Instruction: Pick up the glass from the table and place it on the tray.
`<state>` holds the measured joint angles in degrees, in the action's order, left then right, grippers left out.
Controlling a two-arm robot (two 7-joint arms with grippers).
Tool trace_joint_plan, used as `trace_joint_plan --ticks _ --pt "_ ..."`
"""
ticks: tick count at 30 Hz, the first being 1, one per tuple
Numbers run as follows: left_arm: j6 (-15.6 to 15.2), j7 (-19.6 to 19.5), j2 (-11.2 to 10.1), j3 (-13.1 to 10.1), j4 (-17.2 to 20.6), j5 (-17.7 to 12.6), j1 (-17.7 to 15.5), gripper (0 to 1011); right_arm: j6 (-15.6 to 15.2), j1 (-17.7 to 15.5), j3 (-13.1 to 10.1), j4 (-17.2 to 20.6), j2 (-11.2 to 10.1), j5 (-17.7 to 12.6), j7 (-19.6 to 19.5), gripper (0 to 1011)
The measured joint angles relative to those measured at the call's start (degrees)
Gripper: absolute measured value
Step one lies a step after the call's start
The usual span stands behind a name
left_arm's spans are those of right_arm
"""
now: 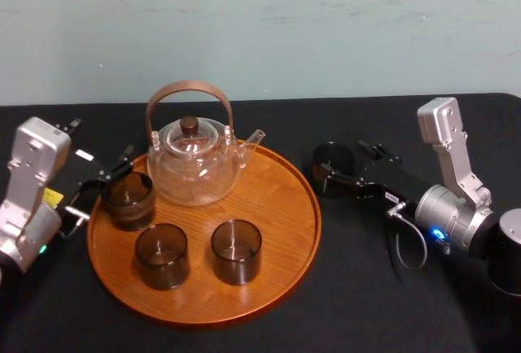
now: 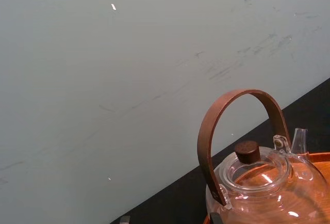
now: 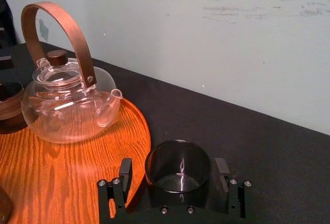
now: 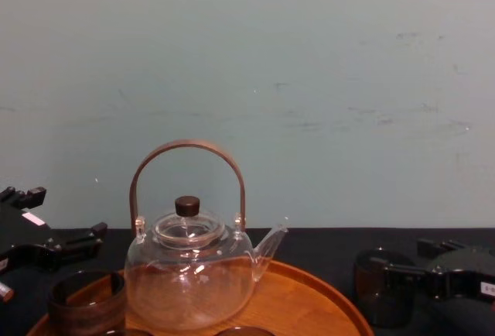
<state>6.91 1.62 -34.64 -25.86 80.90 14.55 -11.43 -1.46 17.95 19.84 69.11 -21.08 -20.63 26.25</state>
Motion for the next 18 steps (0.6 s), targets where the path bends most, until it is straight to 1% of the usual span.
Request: trace_joint_plan --ticks 18 --pt "0.00 0.00 0.00 0.00 0.00 0.00 0.00 1001 0.75 3.27 1.38 -4.58 1.63 0.89 1.04 1002"
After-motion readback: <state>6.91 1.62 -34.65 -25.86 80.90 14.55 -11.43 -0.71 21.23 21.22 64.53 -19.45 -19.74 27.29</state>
